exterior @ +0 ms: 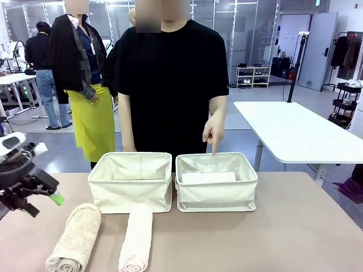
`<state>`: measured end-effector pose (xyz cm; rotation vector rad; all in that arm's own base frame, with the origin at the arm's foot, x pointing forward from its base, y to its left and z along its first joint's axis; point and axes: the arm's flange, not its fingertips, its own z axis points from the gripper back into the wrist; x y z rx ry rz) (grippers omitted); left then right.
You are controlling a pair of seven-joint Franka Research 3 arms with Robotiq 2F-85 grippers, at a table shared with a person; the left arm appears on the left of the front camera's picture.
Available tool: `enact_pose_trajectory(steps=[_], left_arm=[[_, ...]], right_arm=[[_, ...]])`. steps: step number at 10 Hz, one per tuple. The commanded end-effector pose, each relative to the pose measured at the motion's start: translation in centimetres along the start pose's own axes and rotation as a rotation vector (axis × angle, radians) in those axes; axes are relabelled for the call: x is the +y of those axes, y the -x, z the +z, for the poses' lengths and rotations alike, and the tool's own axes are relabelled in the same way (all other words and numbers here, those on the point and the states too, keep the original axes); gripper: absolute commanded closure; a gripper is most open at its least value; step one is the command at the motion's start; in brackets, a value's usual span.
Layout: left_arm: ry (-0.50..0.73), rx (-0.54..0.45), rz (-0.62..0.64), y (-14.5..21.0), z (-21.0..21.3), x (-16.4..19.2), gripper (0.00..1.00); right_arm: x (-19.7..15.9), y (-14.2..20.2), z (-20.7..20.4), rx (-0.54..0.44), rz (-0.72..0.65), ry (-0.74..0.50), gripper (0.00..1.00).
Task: Divide the towels into two baskets.
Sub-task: Pick up one hotel-folded towel from the bottom of the table and place it in the Fabric basket indicated by the person.
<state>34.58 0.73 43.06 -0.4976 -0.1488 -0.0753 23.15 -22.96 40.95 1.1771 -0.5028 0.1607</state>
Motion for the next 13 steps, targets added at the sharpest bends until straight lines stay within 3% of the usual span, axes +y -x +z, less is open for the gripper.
enact_pose_trajectory(steps=[1, 5, 10, 13], left_arm=[[-0.104, -0.009, -0.003, 2.9, -3.6, -0.1, 0.0], [-0.188, 0.006, 0.02, 2.0, -8.7, -0.7, 0.0], [-0.342, -0.081, 0.049, 2.8, -13.4, -1.1, 0.0], [-0.421, -0.083, 0.027, 3.7, -15.5, -0.4, 0.0]], right_arm=[[0.4, 0.1, 0.1, -0.007, 0.011, -0.006, 0.0], [0.4, 0.1, 0.1, -0.007, 0.011, -0.006, 0.0], [0.4, 0.1, 0.1, -0.007, 0.011, -0.006, 0.0], [0.4, 0.1, 0.1, -0.007, 0.011, -0.006, 0.0]])
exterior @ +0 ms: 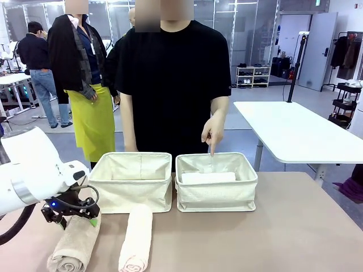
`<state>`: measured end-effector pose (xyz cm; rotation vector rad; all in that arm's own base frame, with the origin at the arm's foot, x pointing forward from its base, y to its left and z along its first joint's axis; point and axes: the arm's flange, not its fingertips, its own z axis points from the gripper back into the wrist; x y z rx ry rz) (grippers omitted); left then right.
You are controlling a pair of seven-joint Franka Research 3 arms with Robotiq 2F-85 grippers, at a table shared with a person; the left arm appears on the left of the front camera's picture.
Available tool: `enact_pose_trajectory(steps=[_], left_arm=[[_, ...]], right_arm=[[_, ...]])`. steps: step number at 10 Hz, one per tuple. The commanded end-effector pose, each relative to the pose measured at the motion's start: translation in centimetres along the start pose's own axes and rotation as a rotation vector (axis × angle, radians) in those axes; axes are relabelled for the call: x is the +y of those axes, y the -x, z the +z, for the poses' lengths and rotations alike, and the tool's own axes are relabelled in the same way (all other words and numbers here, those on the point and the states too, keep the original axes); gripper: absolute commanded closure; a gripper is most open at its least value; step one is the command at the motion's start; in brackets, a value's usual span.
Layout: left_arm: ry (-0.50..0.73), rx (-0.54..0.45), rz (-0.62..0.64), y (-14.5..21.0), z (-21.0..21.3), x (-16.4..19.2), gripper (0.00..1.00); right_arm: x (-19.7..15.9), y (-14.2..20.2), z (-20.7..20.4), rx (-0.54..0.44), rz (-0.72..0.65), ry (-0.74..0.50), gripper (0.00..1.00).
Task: Divide the towels into two baskets.
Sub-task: Pick up one hotel-folded towel from the bottom of the table and place it in the Fabric basket indicated by the person.
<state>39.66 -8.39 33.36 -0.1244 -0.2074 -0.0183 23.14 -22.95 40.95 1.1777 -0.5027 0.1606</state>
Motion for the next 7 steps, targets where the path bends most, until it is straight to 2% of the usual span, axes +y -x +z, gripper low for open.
enact_pose_trajectory(steps=[1, 2, 6, 7], left_arm=[[-0.055, -0.011, 0.007, 8.1, -2.9, 1.7, 0.0], [-0.056, -0.007, 0.001, 8.4, -3.1, 1.7, 0.0], [-0.037, 0.006, -0.005, 9.0, -2.3, 1.6, 0.39], [-0.021, 0.006, 0.003, 9.1, -1.6, 1.4, 0.46]], right_arm=[[0.4, 0.1, 0.1, -0.007, 0.011, -0.006, 0.0], [0.4, 0.1, 0.1, -0.007, 0.011, -0.006, 0.0], [0.4, 0.1, 0.1, -0.007, 0.011, -0.006, 0.0], [0.4, 0.1, 0.1, -0.007, 0.011, -0.006, 0.0]])
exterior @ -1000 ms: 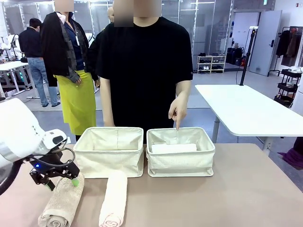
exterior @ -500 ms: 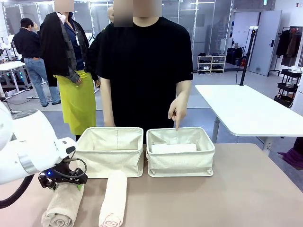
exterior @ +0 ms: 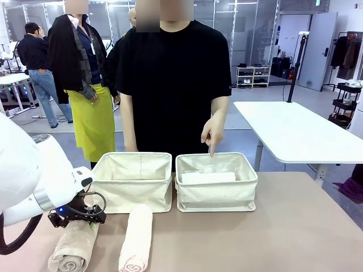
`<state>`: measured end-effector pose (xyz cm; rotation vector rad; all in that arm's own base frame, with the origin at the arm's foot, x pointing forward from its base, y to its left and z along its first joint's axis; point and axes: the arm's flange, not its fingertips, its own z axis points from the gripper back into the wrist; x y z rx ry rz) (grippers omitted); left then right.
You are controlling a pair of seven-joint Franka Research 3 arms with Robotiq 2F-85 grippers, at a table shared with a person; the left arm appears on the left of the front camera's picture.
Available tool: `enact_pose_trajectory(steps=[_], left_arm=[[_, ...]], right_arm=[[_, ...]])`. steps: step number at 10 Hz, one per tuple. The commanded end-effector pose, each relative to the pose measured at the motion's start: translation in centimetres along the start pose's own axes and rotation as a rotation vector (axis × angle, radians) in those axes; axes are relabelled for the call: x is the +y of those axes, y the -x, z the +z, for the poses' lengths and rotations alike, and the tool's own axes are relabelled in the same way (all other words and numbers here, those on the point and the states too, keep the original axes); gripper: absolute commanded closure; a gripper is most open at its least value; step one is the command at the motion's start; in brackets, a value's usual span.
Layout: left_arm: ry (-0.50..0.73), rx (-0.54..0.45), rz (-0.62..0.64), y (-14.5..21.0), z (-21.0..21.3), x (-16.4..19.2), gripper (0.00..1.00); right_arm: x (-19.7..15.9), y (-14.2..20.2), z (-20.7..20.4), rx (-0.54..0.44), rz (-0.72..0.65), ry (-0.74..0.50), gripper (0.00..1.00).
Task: Divide the towels into two baskets.
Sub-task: Pick up one hotel-folded towel from the bottom of the table and place it in the Fabric basket indicated by the person.
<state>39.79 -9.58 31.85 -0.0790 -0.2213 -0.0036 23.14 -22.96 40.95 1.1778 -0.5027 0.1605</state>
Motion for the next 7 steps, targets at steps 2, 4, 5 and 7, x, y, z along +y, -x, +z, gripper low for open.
enact_pose_trajectory(steps=[2, 4, 5, 7], left_arm=[[0.086, 0.031, -0.007, 9.0, 2.9, 2.0, 0.51], [0.22, 0.082, -0.169, 9.1, 11.5, 1.3, 0.51], [0.296, 0.142, -0.355, 8.5, 17.0, 2.2, 0.51], [0.341, 0.24, -0.583, 7.2, 22.6, 3.7, 0.51]], right_arm=[[0.4, 0.1, 0.1, -0.007, 0.011, -0.006, 0.0], [0.4, 0.1, 0.1, -0.007, 0.011, -0.006, 0.0], [0.4, 0.1, 0.1, -0.007, 0.011, -0.006, 0.0], [0.4, 0.1, 0.1, -0.007, 0.011, -0.006, 0.0]])
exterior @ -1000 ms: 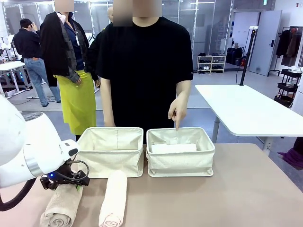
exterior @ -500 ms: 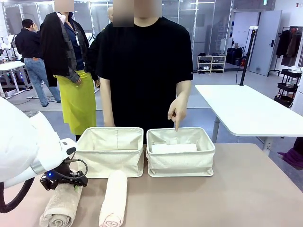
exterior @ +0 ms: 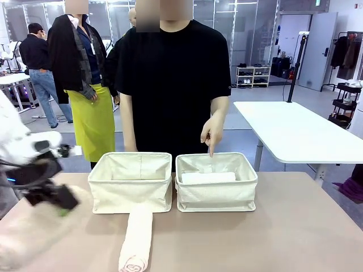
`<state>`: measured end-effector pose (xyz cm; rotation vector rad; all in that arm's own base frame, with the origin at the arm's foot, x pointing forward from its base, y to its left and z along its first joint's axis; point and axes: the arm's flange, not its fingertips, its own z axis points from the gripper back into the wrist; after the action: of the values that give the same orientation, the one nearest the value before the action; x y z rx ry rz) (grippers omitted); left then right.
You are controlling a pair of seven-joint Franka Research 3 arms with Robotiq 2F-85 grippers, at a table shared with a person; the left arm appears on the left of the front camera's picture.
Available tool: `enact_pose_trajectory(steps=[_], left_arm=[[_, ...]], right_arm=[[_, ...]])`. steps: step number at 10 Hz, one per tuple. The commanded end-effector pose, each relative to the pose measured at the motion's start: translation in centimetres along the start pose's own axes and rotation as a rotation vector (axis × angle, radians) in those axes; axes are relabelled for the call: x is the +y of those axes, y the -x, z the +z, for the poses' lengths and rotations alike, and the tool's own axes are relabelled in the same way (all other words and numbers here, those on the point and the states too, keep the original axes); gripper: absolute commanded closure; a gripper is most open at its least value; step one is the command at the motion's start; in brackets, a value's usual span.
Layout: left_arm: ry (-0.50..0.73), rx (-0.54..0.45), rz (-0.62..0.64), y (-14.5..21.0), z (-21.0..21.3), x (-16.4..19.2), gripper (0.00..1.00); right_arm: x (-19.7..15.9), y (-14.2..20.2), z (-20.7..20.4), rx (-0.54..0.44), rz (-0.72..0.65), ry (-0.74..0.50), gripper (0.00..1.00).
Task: Divide the towels into two baskets.
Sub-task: Pick up one hotel-folded towel from the bottom of the table and place it in the Fabric basket indicated by the person.
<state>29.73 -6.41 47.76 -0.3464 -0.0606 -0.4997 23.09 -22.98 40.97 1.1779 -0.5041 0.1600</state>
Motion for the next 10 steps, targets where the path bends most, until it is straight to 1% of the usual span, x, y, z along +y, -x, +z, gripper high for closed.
enact_pose_trajectory(steps=[1, 2, 3, 4, 5, 6, 7, 10], left_arm=[[0.011, 0.073, -0.255, 1.7, 6.1, -0.3, 0.51], [0.044, 0.074, -0.334, 1.2, 7.1, -0.3, 0.51], [0.099, 0.087, -0.379, 0.8, 7.7, -0.2, 0.51], [0.166, 0.124, -0.437, 0.9, 8.0, -0.3, 0.51], [0.223, 0.133, -0.493, 1.3, 8.0, -0.5, 0.51], [0.254, 0.151, -0.519, 2.2, 8.0, -0.5, 0.51], [0.14, 0.093, -0.436, 0.9, 7.3, -0.3, 0.51], [0.14, 0.093, -0.436, 0.9, 7.3, -0.3, 0.51]], right_arm=[[0.4, 0.1, 0.0, -0.006, 0.011, -0.006, 0.0], [0.4, 0.1, 0.0, -0.006, 0.011, -0.006, 0.0], [0.4, 0.1, 0.0, -0.006, 0.011, -0.006, 0.0], [0.4, 0.1, 0.0, -0.006, 0.011, -0.006, 0.0], [0.4, 0.1, 0.0, -0.006, 0.011, -0.006, 0.0], [0.4, 0.1, 0.0, -0.006, 0.011, -0.006, 0.0], [0.4, 0.1, 0.0, -0.006, 0.011, -0.006, 0.0], [0.4, 0.1, 0.0, -0.006, 0.011, -0.006, 0.0]])
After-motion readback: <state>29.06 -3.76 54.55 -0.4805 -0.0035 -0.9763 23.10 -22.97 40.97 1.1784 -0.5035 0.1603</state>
